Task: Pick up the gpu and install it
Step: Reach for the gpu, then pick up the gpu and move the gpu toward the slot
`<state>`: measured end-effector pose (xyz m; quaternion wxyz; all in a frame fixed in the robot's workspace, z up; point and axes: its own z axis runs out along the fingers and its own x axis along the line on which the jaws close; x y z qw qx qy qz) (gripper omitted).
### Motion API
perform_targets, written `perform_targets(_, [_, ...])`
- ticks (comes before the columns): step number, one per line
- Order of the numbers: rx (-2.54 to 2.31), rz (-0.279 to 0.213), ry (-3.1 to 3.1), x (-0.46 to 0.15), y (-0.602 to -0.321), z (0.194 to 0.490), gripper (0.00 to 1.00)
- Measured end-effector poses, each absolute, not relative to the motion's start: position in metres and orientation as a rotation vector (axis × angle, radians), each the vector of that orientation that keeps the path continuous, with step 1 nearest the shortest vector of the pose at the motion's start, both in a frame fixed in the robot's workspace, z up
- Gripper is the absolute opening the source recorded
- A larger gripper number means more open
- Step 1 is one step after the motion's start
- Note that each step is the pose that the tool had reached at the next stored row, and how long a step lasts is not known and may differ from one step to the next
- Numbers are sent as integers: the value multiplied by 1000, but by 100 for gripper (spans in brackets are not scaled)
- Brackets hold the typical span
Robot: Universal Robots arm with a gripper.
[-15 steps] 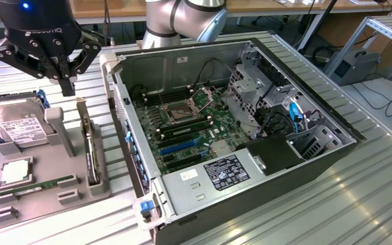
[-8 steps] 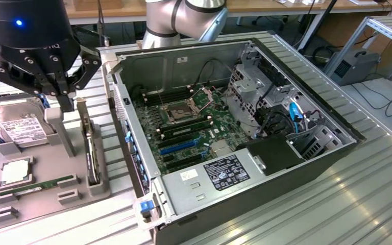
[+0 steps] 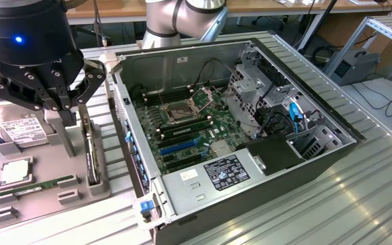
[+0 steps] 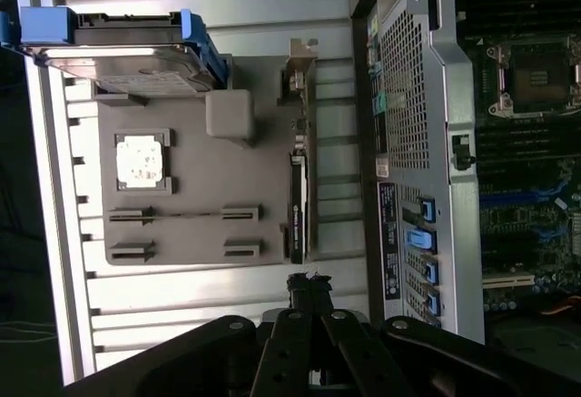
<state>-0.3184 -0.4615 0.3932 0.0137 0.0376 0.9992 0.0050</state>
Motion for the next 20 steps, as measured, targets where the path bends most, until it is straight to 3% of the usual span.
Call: perform_targets(20, [117, 15, 3112, -318, -474, 393, 11])
